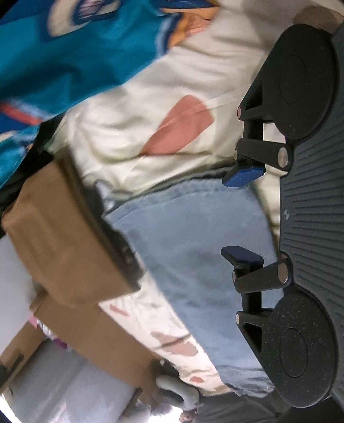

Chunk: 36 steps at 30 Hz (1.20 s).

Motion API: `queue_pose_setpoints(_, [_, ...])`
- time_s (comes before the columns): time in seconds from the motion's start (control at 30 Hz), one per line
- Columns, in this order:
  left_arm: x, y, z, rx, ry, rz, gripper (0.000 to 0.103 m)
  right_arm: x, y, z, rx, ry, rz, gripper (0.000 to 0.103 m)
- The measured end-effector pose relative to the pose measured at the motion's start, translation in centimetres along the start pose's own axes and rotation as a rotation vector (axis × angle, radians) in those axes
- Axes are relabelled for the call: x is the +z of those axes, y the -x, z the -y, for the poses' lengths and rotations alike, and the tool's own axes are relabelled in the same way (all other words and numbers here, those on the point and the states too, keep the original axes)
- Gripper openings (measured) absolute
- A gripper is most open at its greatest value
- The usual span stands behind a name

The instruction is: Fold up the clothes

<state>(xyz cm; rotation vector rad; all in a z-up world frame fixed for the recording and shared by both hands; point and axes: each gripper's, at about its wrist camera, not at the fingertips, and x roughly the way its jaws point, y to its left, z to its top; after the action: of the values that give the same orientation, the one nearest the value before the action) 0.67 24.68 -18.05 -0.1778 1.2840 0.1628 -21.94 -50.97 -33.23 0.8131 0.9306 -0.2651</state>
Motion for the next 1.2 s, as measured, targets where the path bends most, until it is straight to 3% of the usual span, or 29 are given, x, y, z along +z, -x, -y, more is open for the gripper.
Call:
queue_pose_setpoints(0.37, [-0.7,-0.5,-0.9,0.041,-0.008,-0.028,0.072,-3.1,-2.8,3.4,0.061,-0.202,-0.007,0.057])
queue_pose_setpoints(0.77, [-0.2,-0.7,0.1,0.049,-0.051,-0.032,0.072,-2.6,-3.3,3.9,0.066,-0.306,0.06,0.058])
queue_pose_setpoints(1.0, [-0.4,-1.1,0.2,0.056,-0.065,-0.041,0.072,-2.8,-1.7,3.2,0.18,-0.309,0.104,0.057])
queue_pose_setpoints(1.2, [-0.1,-0.9,0.3,0.067,-0.087,-0.043,0.072,-3.2,-3.8,4.5,0.136,-0.374,0.07,0.058])
